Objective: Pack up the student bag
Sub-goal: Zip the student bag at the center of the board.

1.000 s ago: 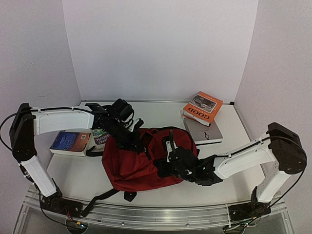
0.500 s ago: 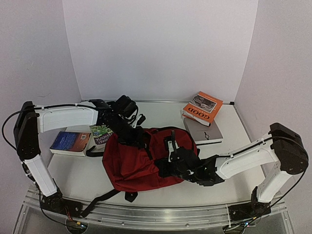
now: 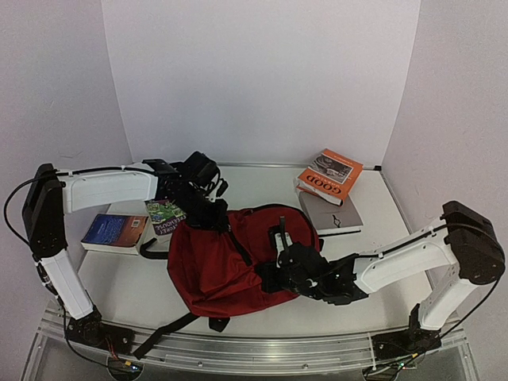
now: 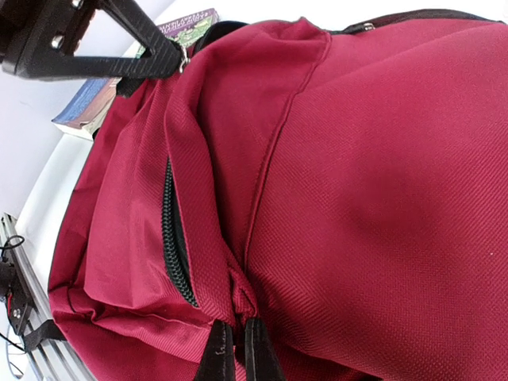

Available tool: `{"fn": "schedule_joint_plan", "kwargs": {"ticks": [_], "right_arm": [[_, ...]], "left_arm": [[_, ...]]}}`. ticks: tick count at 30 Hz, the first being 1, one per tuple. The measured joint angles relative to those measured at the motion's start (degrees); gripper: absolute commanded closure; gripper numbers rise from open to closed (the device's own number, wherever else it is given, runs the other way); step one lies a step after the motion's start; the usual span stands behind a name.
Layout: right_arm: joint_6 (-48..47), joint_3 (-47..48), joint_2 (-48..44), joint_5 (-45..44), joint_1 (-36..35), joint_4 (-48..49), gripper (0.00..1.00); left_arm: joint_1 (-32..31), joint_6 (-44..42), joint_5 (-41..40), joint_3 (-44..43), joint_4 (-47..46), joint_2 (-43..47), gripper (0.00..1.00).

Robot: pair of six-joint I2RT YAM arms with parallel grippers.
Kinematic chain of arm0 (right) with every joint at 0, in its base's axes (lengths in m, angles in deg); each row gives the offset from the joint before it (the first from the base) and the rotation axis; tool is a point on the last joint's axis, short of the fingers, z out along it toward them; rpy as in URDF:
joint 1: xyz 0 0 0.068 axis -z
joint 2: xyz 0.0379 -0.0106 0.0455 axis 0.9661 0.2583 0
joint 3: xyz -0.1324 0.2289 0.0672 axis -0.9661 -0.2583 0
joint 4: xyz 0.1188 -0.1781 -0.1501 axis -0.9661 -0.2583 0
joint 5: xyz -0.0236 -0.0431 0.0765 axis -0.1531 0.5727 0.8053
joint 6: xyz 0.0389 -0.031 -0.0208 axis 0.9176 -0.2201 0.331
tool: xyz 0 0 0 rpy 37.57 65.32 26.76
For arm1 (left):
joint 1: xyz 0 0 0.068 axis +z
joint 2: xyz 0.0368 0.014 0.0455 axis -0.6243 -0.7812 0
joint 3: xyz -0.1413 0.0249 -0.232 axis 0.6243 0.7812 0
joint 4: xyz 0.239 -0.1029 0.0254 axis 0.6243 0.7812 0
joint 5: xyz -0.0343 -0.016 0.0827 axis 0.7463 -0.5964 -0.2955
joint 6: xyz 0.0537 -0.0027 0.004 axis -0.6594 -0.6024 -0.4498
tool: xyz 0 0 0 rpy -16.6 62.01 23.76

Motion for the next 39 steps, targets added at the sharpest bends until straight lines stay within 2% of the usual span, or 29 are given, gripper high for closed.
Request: {"fn": "schedule_joint_plan", "kwargs": {"ticks": [6,7,13,14,17,23,31,39], "right_arm": [[0.1,-0.3,-1.1,0.1,-0.1,-2.1,1.0],[0.1,-0.4,-1.5,0.1,-0.2,-2.9,0.98],[-0.3,1.4,-2.9,0.9,-0.9,-10.1,0.53],[-0.5,2.3,-2.9,1.1,-1.1,-11.8,0.48],[-1.5,5.7,-2.8,0.9,-1.3,-15.9,0.38],[-4.3,15.1,-0.6,-1.5,-1.3,-20.8,0.26],[-8.4,23.0,7.3,-1.6,1.9,-23.1,0.27],[-12.5,30.0,14.4,0.1,6.5,-24.5,0.46]], "left_arm": [[2.3,0.3,-1.3,-0.1,-1.9,-1.4,1.0],[2.8,0.3,-1.3,-0.1,-2.4,-1.8,1.0],[4.6,-0.1,0.8,-0.1,-5.0,-2.2,1.0],[4.9,-0.2,1.2,0.0,-5.3,-2.2,1.0],[5.5,-0.3,3.2,1.0,-7.1,-2.2,1.0],[5.8,-0.3,5.6,2.7,-8.9,-2.2,1.0],[5.8,0.0,6.9,3.7,-10.9,-2.2,1.0],[5.9,0.2,7.8,4.6,-11.8,-2.2,1.0]]}}
